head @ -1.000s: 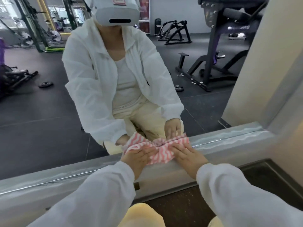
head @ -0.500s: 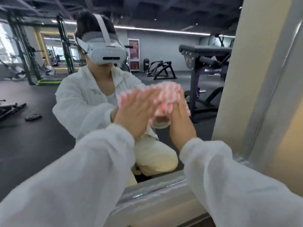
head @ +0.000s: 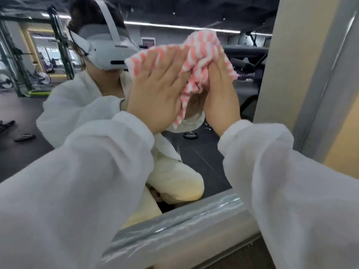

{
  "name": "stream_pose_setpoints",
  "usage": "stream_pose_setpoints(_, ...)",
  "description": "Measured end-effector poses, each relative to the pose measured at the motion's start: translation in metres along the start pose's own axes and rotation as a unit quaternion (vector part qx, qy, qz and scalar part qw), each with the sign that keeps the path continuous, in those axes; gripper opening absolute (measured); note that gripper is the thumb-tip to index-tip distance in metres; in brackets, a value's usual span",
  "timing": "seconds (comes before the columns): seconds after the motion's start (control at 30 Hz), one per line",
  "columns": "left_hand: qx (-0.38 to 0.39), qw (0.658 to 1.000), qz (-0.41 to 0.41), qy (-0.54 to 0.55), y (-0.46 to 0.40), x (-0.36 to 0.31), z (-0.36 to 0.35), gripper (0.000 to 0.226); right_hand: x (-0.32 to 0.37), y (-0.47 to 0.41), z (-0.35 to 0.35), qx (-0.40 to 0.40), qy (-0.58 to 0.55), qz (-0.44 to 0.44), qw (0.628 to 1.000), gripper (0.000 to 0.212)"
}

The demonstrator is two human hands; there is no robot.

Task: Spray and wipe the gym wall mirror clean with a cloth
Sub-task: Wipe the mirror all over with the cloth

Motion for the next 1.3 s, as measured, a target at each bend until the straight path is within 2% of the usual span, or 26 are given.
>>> stream_pose_setpoints(0.1, -0.007, 0.998, -0.057, 0.012, 0.056, -0.032, -0.009, 0.047, -0.025, 0.065, -0.019, 0.039, 0.045, 0.026, 0.998, 0.049)
stream_pose_setpoints(0.17, 0.034, 0.995, -0.096, 0.018, 0.098, -0.056, -0.016, 0.050, -0.043, 0.114, -0.033, 0.072, 0.102, 0.060, 0.990, 0.057)
stream_pose_setpoints(0.27, 0.115, 0.975, -0.188, 0.023, 0.163, -0.095, -0.029, 0.060, -0.070, 0.183, -0.049, 0.143, 0.145, 0.055, 0.977, 0.074)
stream_pose_setpoints(0.3, 0.139, 0.964, -0.226, 0.018, 0.185, -0.107, -0.033, 0.061, -0.078, 0.207, -0.053, 0.178, 0.147, 0.056, 0.971, 0.078)
stream_pose_setpoints(0.43, 0.254, 0.902, -0.348, 0.023, 0.248, -0.145, -0.031, 0.059, -0.102, 0.285, -0.064, 0.340, 0.187, 0.044, 0.921, 0.060)
stream_pose_setpoints(0.47, 0.253, 0.882, -0.397, 0.008, 0.257, -0.152, -0.029, 0.059, -0.106, 0.298, -0.067, 0.370, 0.195, 0.028, 0.908, 0.054)
stream_pose_setpoints(0.5, 0.221, 0.869, -0.443, -0.012, 0.268, -0.161, -0.032, 0.055, -0.107, 0.307, -0.069, 0.384, 0.205, 0.012, 0.900, 0.047)
stream_pose_setpoints(0.53, 0.261, 0.832, -0.489, -0.032, 0.278, -0.167, -0.036, 0.054, -0.108, 0.313, -0.071, 0.388, 0.213, -0.002, 0.897, 0.042)
stream_pose_setpoints(0.57, 0.311, 0.809, -0.498, -0.035, 0.284, -0.171, -0.036, 0.060, -0.107, 0.319, -0.075, 0.398, 0.221, -0.028, 0.890, 0.044)
stream_pose_setpoints(0.63, 0.297, 0.801, -0.514, -0.072, 0.288, -0.184, -0.037, 0.067, -0.107, 0.328, -0.081, 0.428, 0.256, -0.070, 0.864, 0.058)
stream_pose_setpoints(0.67, 0.285, 0.800, -0.521, -0.090, 0.290, -0.187, -0.040, 0.069, -0.107, 0.333, -0.084, 0.433, 0.272, -0.072, 0.856, 0.059)
stream_pose_setpoints(0.8, 0.225, 0.790, -0.549, -0.154, 0.293, -0.196, -0.047, 0.083, -0.101, 0.341, -0.087, 0.385, 0.291, -0.085, 0.871, 0.057)
stream_pose_setpoints(0.9, 0.240, 0.773, -0.555, -0.194, 0.295, -0.191, -0.048, 0.087, -0.100, 0.346, -0.091, 0.353, 0.302, -0.086, 0.881, 0.054)
stream_pose_setpoints(1.03, 0.291, 0.763, -0.558, -0.147, 0.306, -0.200, -0.049, 0.080, -0.107, 0.352, -0.088, 0.361, 0.300, -0.115, 0.875, 0.061)
stream_pose_setpoints(1.1, 0.291, 0.767, -0.564, -0.096, 0.305, -0.198, -0.050, 0.083, -0.110, 0.357, -0.088, 0.346, 0.298, -0.089, 0.885, 0.060)
stream_pose_setpoints(1.17, 0.350, 0.780, -0.519, 0.015, 0.291, -0.195, -0.051, 0.089, -0.117, 0.358, -0.086, 0.328, 0.287, -0.036, 0.899, 0.060)
stream_pose_setpoints(1.2, 0.372, 0.773, -0.510, 0.055, 0.285, -0.190, -0.047, 0.091, -0.118, 0.356, -0.084, 0.323, 0.278, -0.008, 0.905, 0.062)
stream_pose_setpoints(1.3, 0.455, 0.773, -0.435, 0.079, 0.289, -0.192, -0.047, 0.087, -0.124, 0.355, -0.078, 0.338, 0.237, 0.036, 0.910, 0.077)
Point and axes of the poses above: each hand's wrist, its own y-axis away from the middle knuckle, its own z-axis out of the back of the hand, x = y × z, the point moved 4 cm from there along -y, towards the middle knuckle, and after that the axes turned 14 degrees about -y, right-handed, at the moved point
